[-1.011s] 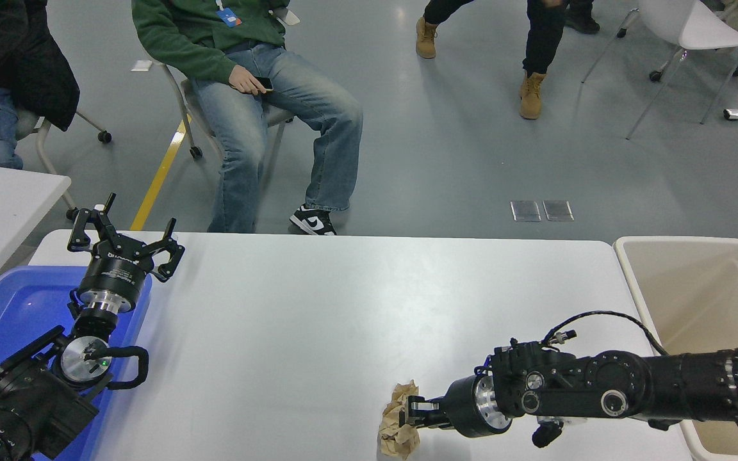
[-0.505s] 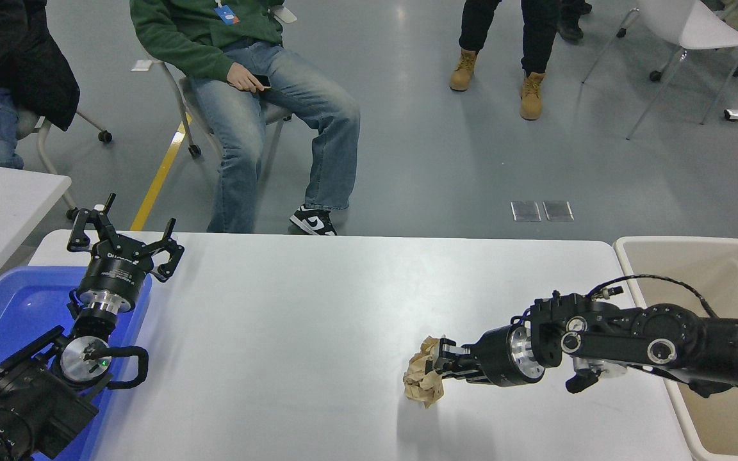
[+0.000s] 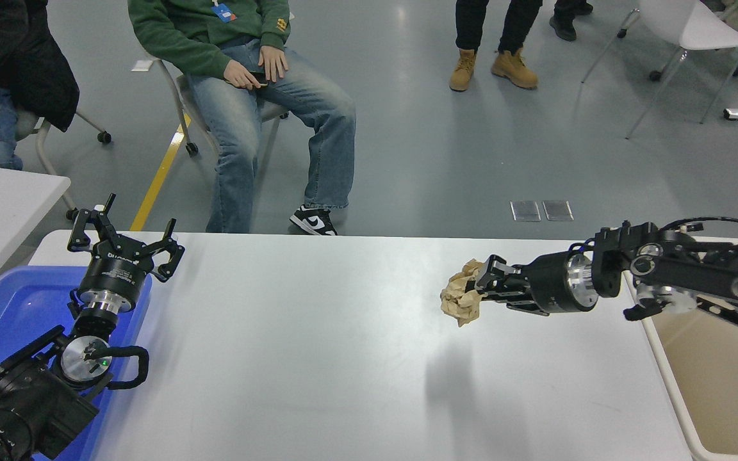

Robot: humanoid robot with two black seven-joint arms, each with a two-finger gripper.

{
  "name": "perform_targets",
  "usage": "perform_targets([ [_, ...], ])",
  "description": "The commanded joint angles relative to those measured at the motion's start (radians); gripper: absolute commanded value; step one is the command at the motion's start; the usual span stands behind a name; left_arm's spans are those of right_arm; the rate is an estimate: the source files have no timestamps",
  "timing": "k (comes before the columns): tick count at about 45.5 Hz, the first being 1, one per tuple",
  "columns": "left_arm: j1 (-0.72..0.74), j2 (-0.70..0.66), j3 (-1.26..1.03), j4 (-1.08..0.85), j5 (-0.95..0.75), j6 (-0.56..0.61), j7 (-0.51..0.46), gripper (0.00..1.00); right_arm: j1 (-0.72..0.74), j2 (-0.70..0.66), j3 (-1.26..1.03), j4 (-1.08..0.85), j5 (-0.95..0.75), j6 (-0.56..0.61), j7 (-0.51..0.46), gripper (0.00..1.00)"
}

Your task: Clean the table surface

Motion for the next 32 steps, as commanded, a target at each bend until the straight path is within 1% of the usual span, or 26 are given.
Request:
perform_targets([
  [1, 0.000, 0.000, 0.000, 0.000, 0.000, 0.002, 0.000, 1.00, 0.074, -0.084, 0.022, 0.000, 0.049, 0.044, 0.000, 0.00],
  [9, 0.000, 0.000, 0.000, 0.000, 0.000, 0.000, 0.000, 1.00, 0.106, -0.124, 0.022, -0.001, 0.061, 0.070, 0.000, 0.00],
  [17, 0.000, 0.000, 0.000, 0.000, 0.000, 0.002, 0.000, 1.00, 0.119, -0.150, 0.024, -0.001, 0.063, 0.072, 0.000, 0.00],
  [32, 0.000, 0.000, 0.000, 0.000, 0.000, 0.002, 0.000, 1.00, 0.120, -0.150, 0.024, 0.000, 0.063, 0.072, 0.000, 0.00],
])
